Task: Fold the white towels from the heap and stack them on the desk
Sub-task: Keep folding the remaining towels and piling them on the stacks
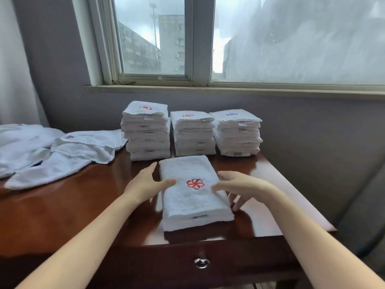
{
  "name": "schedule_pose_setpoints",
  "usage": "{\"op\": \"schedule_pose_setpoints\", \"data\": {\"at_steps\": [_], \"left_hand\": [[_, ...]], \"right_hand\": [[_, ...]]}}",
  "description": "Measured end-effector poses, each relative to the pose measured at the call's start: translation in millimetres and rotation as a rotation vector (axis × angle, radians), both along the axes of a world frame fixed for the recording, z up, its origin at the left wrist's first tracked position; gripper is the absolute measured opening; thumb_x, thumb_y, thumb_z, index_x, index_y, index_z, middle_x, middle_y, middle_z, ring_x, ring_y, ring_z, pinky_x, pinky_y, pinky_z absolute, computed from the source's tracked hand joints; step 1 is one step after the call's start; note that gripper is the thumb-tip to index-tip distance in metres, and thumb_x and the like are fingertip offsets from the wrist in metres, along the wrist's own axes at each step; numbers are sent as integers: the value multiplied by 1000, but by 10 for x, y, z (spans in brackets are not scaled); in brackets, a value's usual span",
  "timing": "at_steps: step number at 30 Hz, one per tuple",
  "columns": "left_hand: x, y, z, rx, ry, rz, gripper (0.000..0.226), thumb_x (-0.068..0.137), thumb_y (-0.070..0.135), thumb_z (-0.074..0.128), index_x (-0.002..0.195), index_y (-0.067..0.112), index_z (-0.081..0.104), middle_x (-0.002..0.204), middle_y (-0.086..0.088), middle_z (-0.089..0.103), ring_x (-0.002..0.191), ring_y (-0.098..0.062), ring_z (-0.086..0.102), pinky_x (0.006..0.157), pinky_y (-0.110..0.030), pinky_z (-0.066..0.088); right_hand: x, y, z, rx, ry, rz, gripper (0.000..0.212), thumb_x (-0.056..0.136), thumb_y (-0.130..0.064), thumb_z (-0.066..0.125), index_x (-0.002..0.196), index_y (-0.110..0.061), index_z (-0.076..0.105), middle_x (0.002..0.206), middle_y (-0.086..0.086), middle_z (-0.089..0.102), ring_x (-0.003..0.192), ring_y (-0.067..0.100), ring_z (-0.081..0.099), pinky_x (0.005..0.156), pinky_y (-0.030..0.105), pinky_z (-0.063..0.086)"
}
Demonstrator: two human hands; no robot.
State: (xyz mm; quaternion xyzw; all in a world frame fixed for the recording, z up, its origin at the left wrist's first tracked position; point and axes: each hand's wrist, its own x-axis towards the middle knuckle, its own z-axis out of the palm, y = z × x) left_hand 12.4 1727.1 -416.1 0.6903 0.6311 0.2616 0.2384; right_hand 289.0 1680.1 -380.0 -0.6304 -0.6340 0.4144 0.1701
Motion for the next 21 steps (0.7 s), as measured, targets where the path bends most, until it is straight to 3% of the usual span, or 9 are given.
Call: {"op": "schedule_pose_setpoints", "data": {"at_steps": [2,5,8,10,12,16,21], "left_hand": [[12,-48,15,-24,47,38,106,75,68,69,156,20,21,147,0,48,129,-17,51,102,-33,42],[58,-134,58,-76,26,-10,81,85,56,66,151,24,31,111,8,61,94,-9,61,72,-19,46],[91,-270,138,-237,-71,-86,41,90,50,62,122,38,39,104,9,62,81,-10,60,59,-20,47],[88,-352,190,-322,-135,-136,37,91,44,61,119,36,38,110,1,64,80,-13,62,60,-23,51],[53,-410,222,-375,-270,-175,40,93,29,61,126,31,38,116,-2,66,82,-17,67,69,-28,57],[-62,-465,218,-461,-478,-247,74,94,11,59,153,36,21,127,-3,65,107,-26,69,92,-41,56],[-165,-500,183,-497,-613,-288,75,93,0,58,154,30,24,127,-7,67,117,-35,62,97,-44,52]], "right_hand": [[-14,12,-16,60,52,-42,68,90,-33,63,149,-24,31,125,0,56,88,15,62,58,29,59],[-24,-6,-17,9,142,-16,73,91,-27,59,153,-34,20,129,-14,51,101,13,59,67,30,59],[-37,-49,2,-46,188,14,56,88,-21,59,130,-47,33,115,-10,60,87,12,60,79,38,61],[-47,-82,22,-60,203,46,44,87,-19,58,124,-38,44,116,-1,65,79,13,58,81,41,60],[-41,-113,35,-70,252,97,54,85,-16,56,130,-44,46,119,0,65,76,14,57,76,38,59],[-22,-152,-16,-120,418,134,73,84,-6,54,140,-49,37,135,9,58,83,22,57,77,37,57],[13,-136,-108,-192,590,91,88,82,-6,60,151,-46,22,138,13,56,93,25,58,78,35,55]]}}
